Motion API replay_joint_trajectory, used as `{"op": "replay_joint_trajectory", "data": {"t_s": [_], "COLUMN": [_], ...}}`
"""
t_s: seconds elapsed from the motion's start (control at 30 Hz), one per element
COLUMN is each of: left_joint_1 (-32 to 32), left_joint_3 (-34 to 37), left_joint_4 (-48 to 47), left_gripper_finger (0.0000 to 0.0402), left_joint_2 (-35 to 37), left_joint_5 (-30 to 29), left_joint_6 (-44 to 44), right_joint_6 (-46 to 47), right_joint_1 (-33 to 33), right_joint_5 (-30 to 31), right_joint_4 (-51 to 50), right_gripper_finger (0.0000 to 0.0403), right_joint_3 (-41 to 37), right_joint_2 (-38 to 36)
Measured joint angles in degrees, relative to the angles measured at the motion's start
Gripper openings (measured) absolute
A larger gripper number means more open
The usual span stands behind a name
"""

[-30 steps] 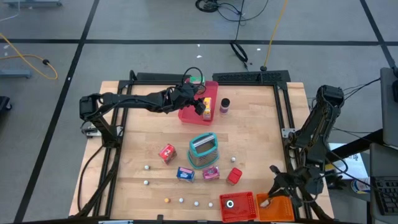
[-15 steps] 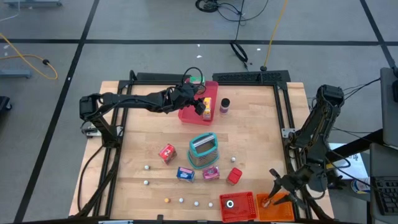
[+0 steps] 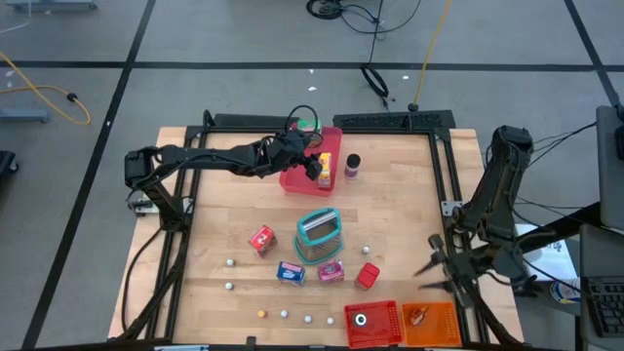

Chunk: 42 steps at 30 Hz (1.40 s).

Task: Pick & Place Kitchen Items
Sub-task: Put the purple seasoning bottle into the orange bin

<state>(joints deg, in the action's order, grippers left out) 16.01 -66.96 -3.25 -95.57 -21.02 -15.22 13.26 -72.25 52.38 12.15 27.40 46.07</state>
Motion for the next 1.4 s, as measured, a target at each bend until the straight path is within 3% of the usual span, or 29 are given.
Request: {"op": "replay_joint_trajectory", "data": {"t_s": [0.4, 0.73, 0.87, 1.17, 1.33, 1.4], "left_joint_1": [0.04, 0.02, 0.03, 0.00, 0.00, 0.00], "left_joint_3": [0.00, 0.00, 0.00, 0.00, 0.00, 0.00], "left_joint_4": [0.02, 0.02, 0.02, 0.02, 0.02, 0.02], "left_gripper_finger": [0.0257, 0.0257, 0.0257, 0.0257, 0.0257, 0.0257], "left_joint_2": [0.00, 0.00, 0.00, 0.00, 0.00, 0.00], "left_joint_5": [0.00, 0.02, 0.01, 0.04, 0.07, 0.07], "left_joint_6": [0.01, 0.52, 1.20, 1.24, 1.43, 1.57], "right_joint_6": [-3.71, -5.03, -6.57, -10.52, -10.03, -10.08], "right_joint_1": [12.67, 27.28, 33.44, 46.88, 54.45, 57.43], "right_joint_5": [1.51, 1.21, -1.64, -1.79, -8.93, -9.20], "right_joint_4": [-9.00, -17.22, -18.04, -18.04, -17.76, -16.21], "right_gripper_finger": [0.0167, 0.0205, 0.0214, 0.0233, 0.0237, 0.0238], "right_joint_3": [0.00, 0.00, 0.00, 0.00, -0.06, -1.01], "right_joint_2": [-5.96, -9.99, -9.79, -8.34, -6.73, -5.85]}}
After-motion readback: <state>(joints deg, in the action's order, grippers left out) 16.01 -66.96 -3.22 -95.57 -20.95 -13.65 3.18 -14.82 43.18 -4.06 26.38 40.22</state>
